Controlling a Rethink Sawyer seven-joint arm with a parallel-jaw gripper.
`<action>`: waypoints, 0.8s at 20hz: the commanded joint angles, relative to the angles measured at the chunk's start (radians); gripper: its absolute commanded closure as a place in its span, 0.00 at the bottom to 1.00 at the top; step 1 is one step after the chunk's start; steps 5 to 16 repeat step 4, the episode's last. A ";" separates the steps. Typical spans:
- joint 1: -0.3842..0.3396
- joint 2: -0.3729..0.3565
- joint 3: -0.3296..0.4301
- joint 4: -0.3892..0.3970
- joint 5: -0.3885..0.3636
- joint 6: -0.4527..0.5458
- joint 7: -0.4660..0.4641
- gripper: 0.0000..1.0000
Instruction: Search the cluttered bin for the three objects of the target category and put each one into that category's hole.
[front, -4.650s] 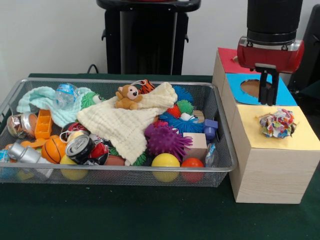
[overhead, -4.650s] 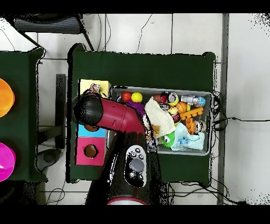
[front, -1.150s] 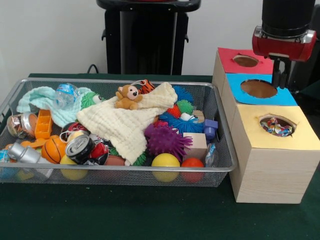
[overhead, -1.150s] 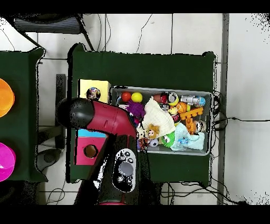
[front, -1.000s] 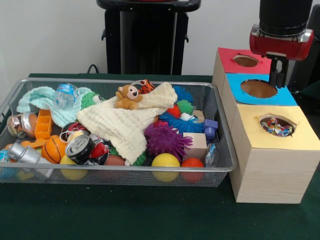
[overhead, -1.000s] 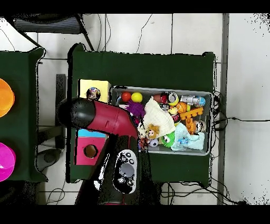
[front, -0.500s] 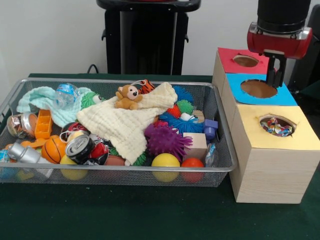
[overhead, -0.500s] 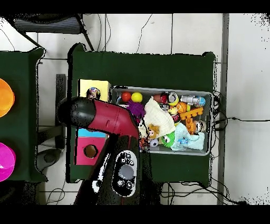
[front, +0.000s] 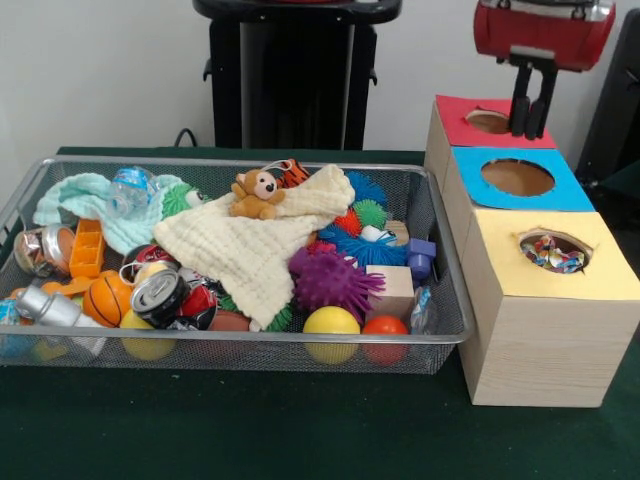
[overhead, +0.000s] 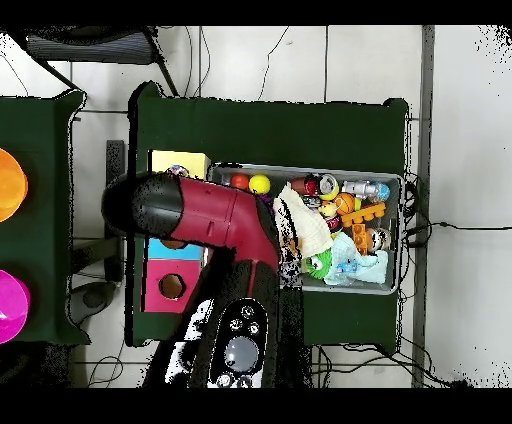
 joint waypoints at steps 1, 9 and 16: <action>-0.006 -0.010 -0.028 -0.113 -0.082 0.142 0.122 1.00; -0.007 0.003 -0.021 -0.124 -0.088 0.138 0.131 1.00; -0.007 0.003 -0.021 -0.124 -0.088 0.138 0.131 1.00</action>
